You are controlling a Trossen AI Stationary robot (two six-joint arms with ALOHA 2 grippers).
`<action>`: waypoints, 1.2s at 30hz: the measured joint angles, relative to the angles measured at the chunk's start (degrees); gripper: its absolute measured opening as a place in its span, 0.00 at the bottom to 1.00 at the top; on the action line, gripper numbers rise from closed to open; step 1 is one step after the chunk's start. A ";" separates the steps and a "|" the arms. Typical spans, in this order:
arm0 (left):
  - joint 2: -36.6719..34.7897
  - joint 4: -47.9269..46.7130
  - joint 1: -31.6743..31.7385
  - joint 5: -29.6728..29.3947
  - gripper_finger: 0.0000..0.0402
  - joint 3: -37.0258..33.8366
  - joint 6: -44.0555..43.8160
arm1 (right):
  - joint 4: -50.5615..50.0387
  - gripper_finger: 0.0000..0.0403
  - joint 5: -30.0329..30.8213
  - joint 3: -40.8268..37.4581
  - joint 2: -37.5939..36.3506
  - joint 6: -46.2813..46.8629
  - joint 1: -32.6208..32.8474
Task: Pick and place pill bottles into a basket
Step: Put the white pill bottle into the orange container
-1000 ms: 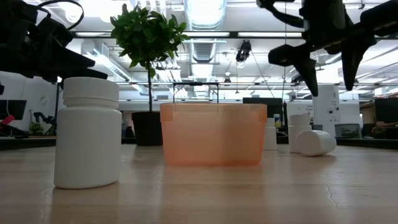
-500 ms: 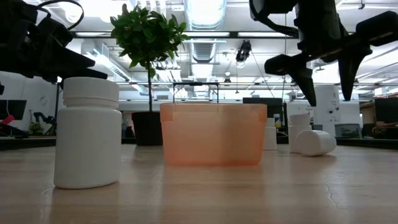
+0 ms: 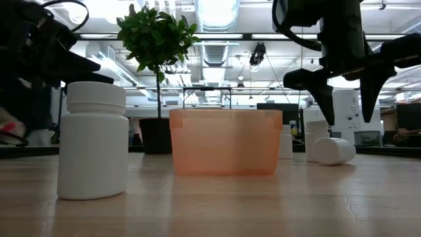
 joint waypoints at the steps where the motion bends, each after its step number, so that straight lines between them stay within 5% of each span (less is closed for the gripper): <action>1: -0.02 0.06 -0.02 -0.02 0.67 -0.02 0.00 | 0.02 0.56 0.00 -0.25 -0.15 -0.03 -0.06; 36: 0.42 0.03 0.00 -0.04 0.67 -0.02 0.00 | 3.65 0.56 2.67 -5.59 -2.84 -3.88 -3.37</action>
